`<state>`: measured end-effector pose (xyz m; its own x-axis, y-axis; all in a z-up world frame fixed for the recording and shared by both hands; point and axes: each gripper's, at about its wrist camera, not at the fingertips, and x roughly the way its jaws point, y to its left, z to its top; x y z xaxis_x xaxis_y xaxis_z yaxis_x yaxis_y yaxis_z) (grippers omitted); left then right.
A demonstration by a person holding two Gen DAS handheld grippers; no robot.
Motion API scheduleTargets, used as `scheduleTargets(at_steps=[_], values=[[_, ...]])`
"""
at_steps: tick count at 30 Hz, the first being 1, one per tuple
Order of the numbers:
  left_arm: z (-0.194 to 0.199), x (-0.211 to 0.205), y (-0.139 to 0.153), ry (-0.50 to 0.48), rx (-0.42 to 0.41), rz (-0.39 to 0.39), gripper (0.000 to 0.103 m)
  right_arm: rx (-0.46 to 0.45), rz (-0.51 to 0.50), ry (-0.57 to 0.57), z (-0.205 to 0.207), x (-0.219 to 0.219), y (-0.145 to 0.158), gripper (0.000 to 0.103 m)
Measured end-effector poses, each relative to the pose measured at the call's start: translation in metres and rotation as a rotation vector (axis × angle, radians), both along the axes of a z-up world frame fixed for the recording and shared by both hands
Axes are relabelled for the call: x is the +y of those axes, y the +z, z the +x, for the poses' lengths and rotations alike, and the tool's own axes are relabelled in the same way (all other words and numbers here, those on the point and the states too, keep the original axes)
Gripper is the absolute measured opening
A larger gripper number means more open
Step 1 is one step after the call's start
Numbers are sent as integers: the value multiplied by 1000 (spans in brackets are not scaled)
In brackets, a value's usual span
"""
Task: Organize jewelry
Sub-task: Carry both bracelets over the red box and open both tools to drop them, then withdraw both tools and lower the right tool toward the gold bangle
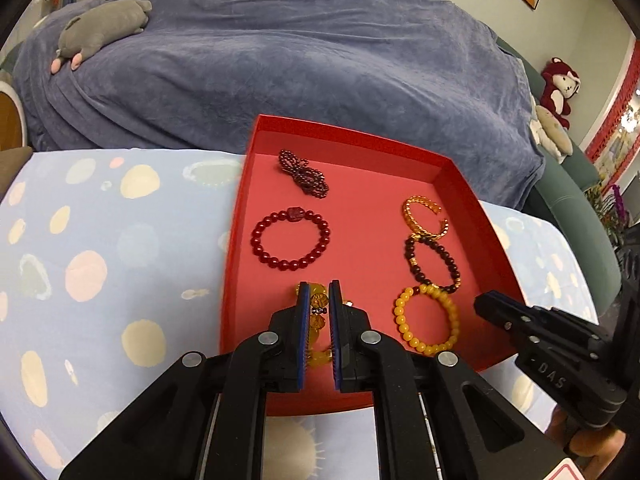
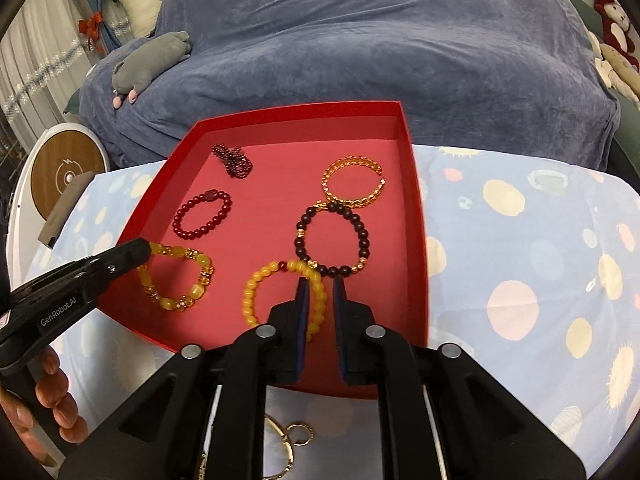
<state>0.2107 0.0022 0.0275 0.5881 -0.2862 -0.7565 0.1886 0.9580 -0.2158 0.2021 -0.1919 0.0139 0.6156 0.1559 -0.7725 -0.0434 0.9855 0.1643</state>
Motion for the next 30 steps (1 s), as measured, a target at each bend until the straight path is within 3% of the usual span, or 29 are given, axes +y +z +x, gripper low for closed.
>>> scheduleTargets(at_steps=[2,4,6,9,12,24,30], values=[[-6,1,3,14,-38,51,15,-30,-40,-20,-6,-3,4,39],[-8,4,6,33,-63,94,46,-44,-58,-26,-12,-6,9,39],[-16,6,13,53,-120,140,52,-62,-56,-30,-21,-10,18,39],[-31,6,25,40,-180,215,55,-93,-42,-36,-40,-15,34,39],[-48,8,34,21,-198,243,56,-116,-45,-31,-62,-16,45,39],[-114,14,25,11,-112,213,56,-91,-5,-11,-136,-4,39,39],[-129,13,6,9,-39,139,57,-68,-34,4,-144,1,23,39]])
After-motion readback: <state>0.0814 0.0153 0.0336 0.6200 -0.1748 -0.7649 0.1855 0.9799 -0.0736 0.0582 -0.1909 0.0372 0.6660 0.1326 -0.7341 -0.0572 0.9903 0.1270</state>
